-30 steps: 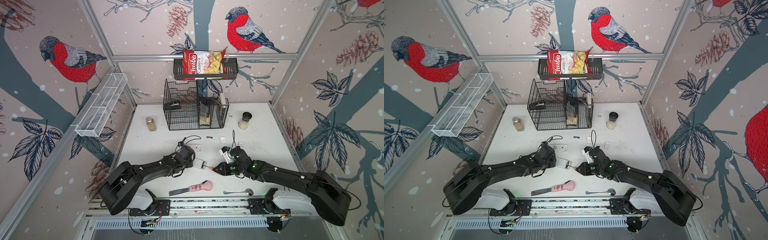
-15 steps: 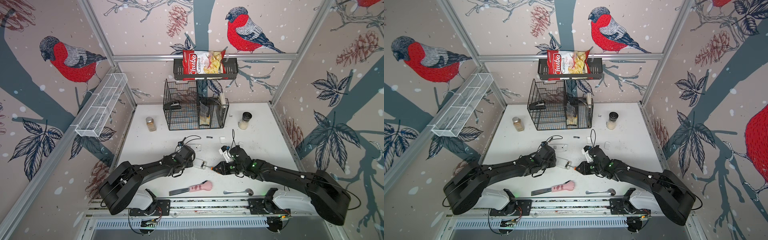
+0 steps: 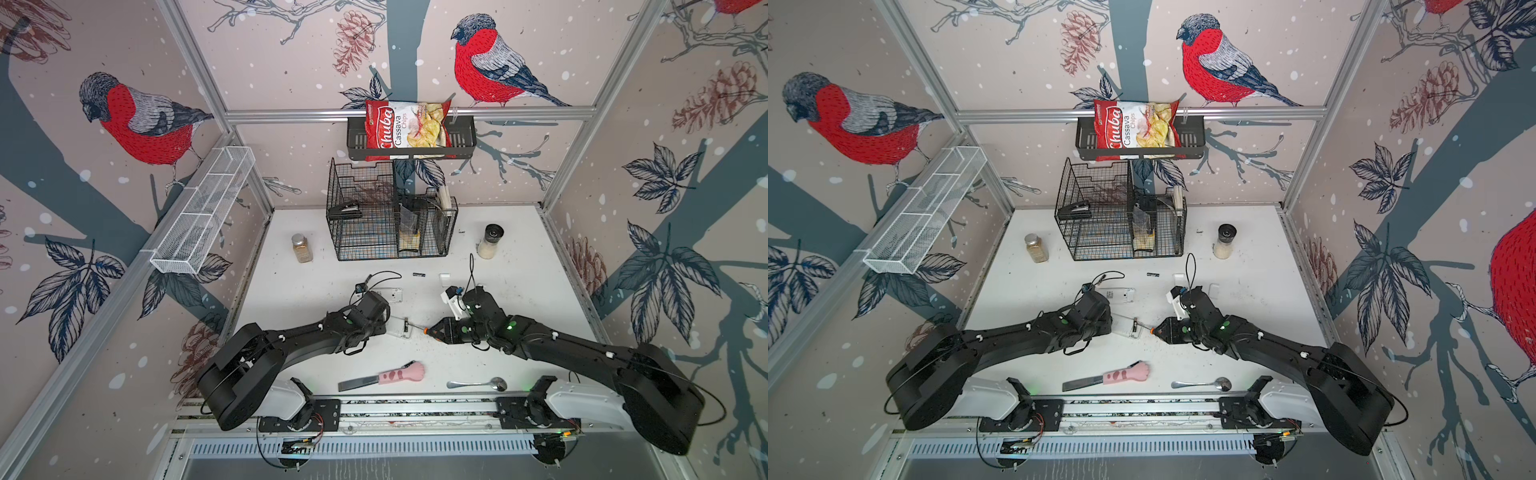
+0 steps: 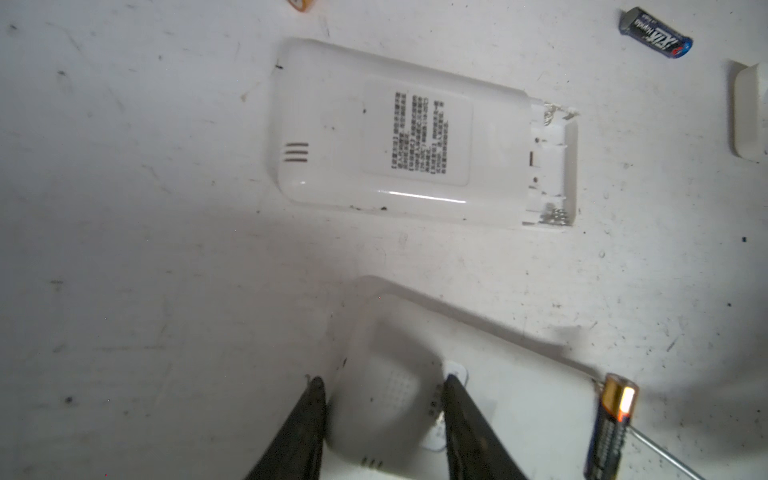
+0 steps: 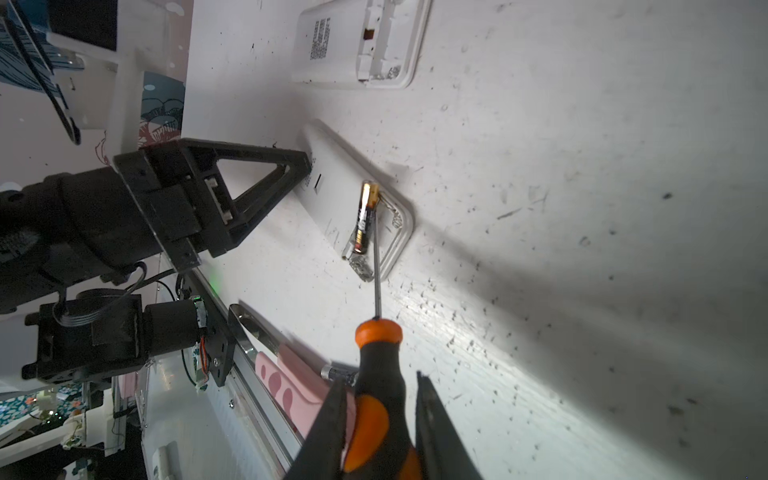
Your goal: Unload the batteries from the remote control
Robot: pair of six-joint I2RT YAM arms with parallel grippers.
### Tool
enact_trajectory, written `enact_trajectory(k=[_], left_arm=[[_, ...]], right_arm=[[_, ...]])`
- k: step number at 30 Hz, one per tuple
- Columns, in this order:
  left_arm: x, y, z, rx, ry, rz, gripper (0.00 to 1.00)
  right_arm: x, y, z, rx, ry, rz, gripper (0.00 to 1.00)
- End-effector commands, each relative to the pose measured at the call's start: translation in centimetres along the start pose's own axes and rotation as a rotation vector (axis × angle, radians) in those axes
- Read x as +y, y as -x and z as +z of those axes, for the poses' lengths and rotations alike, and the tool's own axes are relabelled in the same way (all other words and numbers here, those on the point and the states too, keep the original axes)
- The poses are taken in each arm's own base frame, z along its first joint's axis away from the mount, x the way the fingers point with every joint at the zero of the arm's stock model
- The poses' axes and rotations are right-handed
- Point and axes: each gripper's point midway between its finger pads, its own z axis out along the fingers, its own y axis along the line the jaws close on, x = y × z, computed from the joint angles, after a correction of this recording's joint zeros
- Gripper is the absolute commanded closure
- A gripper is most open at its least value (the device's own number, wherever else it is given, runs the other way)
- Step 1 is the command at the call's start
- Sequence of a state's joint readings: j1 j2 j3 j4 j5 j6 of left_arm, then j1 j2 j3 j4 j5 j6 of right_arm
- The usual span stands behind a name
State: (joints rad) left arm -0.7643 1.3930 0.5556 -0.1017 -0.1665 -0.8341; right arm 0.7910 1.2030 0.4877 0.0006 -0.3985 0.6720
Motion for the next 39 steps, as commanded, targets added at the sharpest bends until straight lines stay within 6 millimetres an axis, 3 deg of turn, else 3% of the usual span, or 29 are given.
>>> enact_trajectory(k=[1,11,29,39], left_arm=[[1.6,-2.3,0.1,0.092,0.051,0.018,0.56],[1.9,-2.6,0.2,0.094,0.057,0.009,0.56],[2.3,-2.2,0.3,0.071,0.082,-0.01,0.56],[2.6,-2.0,0.3,0.059,0.099,-0.019,0.56]], right_arm=[[0.6,0.7,0.1,-0.023,0.028,-0.026,1.0],[1.5,1.1,0.1,-0.018,0.057,-0.031,1.0],[1.7,-1.3,0.1,0.058,0.044,-0.032,1.0],[2.0,-1.6,-0.3,0.06,0.037,-0.035,1.0]])
